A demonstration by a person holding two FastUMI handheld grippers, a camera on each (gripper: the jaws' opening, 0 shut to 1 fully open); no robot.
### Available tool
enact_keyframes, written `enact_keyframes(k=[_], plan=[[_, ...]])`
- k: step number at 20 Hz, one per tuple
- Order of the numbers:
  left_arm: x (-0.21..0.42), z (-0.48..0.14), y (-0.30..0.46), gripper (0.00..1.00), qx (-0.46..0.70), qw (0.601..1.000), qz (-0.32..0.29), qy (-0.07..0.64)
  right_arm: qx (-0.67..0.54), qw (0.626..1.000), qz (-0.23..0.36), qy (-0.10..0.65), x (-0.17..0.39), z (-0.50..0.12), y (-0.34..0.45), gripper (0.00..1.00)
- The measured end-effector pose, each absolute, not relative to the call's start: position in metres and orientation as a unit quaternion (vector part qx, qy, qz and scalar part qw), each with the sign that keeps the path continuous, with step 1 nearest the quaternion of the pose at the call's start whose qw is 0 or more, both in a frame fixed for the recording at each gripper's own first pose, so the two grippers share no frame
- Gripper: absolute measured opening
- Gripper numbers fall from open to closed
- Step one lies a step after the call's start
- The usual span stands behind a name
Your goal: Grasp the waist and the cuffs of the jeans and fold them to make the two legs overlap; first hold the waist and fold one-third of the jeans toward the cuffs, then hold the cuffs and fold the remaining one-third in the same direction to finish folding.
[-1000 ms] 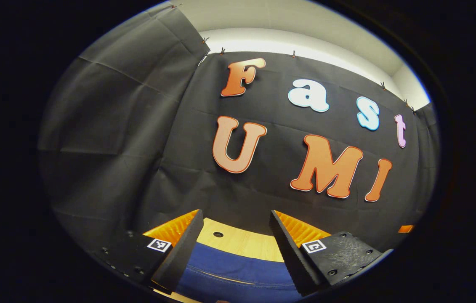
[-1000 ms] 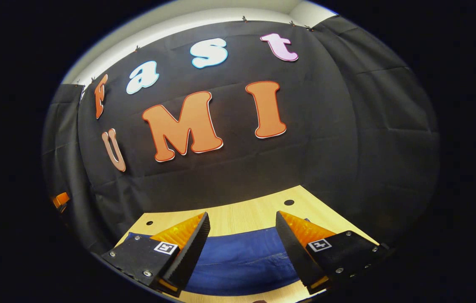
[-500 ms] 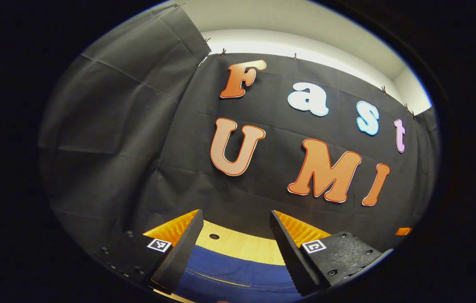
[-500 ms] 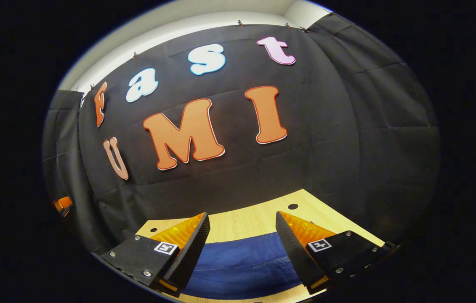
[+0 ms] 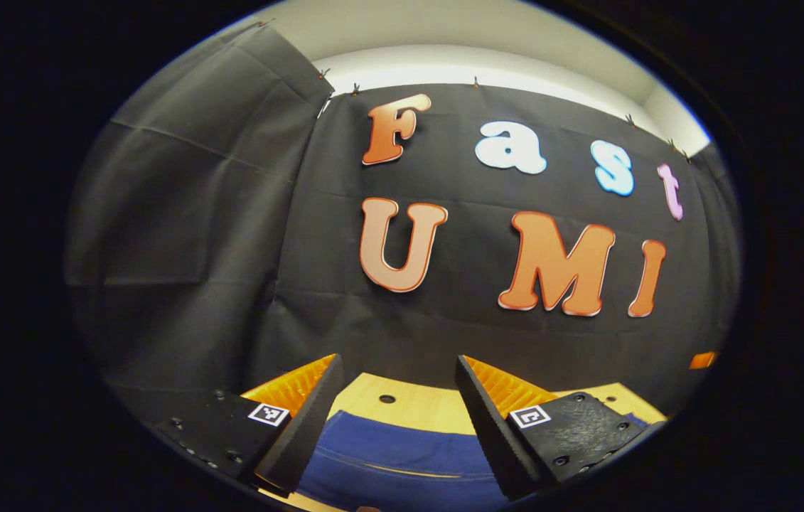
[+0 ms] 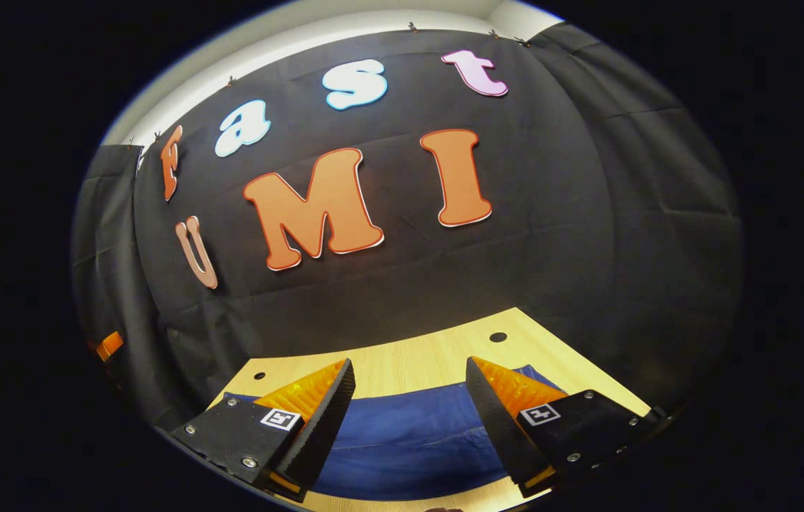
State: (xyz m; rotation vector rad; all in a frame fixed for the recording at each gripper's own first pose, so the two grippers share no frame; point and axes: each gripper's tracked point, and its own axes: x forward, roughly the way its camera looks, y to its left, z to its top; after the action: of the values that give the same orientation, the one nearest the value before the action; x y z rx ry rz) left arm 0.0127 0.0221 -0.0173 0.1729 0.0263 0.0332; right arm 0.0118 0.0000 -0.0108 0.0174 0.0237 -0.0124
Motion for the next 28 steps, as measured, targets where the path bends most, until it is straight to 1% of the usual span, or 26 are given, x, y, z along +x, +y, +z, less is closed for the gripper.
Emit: enact_keyframes(k=[2, 4, 6, 7, 8, 10, 13, 14, 15, 16, 17, 18, 20, 21, 22, 24, 26, 27, 28], plan=[[0.008, -0.039, 0.029, 0.97, 0.122, 0.992, 0.016, 0.034, 0.018, 1.0, -0.007, 0.018, 0.013, -0.017, 0.001, 0.96], [0.005, -0.069, 0.042, 0.97, 0.171, 0.983, 0.014, 0.07, 0.018, 0.999, -0.01, 0.028, 0.014, -0.025, -0.001, 0.96], [-0.001, -0.101, 0.055, 0.98, 0.253, 0.961, 0.005, 0.111, 0.017, 0.999, -0.012, 0.037, 0.013, -0.031, -0.003, 0.96], [-0.004, -0.118, 0.061, 1.0, 0.299, 0.945, -0.005, 0.132, 0.017, 0.999, -0.014, 0.039, 0.012, -0.033, -0.006, 0.96], [-0.004, -0.135, 0.063, 0.99, 0.341, 0.928, -0.021, 0.147, 0.018, 0.999, -0.018, 0.042, 0.012, -0.036, -0.009, 0.96], [-0.006, -0.172, 0.066, 1.0, 0.416, 0.889, -0.057, 0.184, 0.025, 0.998, -0.02, 0.052, 0.011, -0.044, -0.012, 0.96], [-0.029, -0.246, 0.071, 0.99, 0.505, 0.817, -0.132, 0.245, 0.039, 0.997, -0.024, 0.066, 0.009, -0.052, -0.017, 0.97], [-0.034, -0.263, 0.071, 0.99, 0.53, 0.793, -0.156, 0.257, 0.039, 0.997, -0.027, 0.068, 0.009, -0.054, -0.019, 1.0], [-0.045, -0.277, 0.072, 0.99, 0.553, 0.769, -0.178, 0.267, 0.038, 0.996, -0.029, 0.071, 0.007, -0.056, -0.021, 1.0], [-0.051, -0.292, 0.072, 0.99, 0.573, 0.746, -0.198, 0.275, 0.037, 0.996, -0.031, 0.074, 0.007, -0.058, -0.023, 0.96], [-0.057, -0.307, 0.077, 0.99, 0.591, 0.723, -0.216, 0.284, 0.035, 0.996, -0.033, 0.077, 0.005, -0.06, -0.027, 0.96], [-0.062, -0.32, 0.08, 0.99, 0.609, 0.699, -0.233, 0.294, 0.034, 0.996, -0.035, 0.079, 0.003, -0.06, -0.029, 1.0], [-0.075, -0.34, 0.086, 0.99, 0.639, 0.651, -0.263, 0.314, 0.03, 0.996, -0.041, 0.078, -0.001, -0.061, -0.038, 1.0], [-0.075, -0.348, 0.089, 1.0, 0.653, 0.631, -0.275, 0.316, 0.029, 0.995, -0.046, 0.08, -0.003, -0.061, -0.044, 0.96], [-0.075, -0.355, 0.09, 0.99, 0.664, 0.616, -0.28, 0.319, 0.029, 0.995, -0.051, 0.083, -0.004, -0.062, -0.048, 1.0], [-0.073, -0.364, 0.092, 1.0, 0.675, 0.6, -0.284, 0.322, 0.032, 0.994, -0.061, 0.089, -0.008, -0.066, -0.059, 1.0], [-0.071, -0.372, 0.093, 0.99, 0.688, 0.585, -0.286, 0.321, 0.038, 0.992, -0.072, 0.095, -0.011, -0.07, -0.069, 1.0], [-0.07, -0.374, 0.092, 0.99, 0.698, 0.575, -0.287, 0.316, 0.039, 0.992, -0.076, 0.097, -0.012, -0.07, -0.072, 0.96], [-0.07, -0.38, 0.092, 0.99, 0.703, 0.569, -0.29, 0.315, 0.039, 0.991, -0.079, 0.097, -0.012, -0.07, -0.074, 0.96]])
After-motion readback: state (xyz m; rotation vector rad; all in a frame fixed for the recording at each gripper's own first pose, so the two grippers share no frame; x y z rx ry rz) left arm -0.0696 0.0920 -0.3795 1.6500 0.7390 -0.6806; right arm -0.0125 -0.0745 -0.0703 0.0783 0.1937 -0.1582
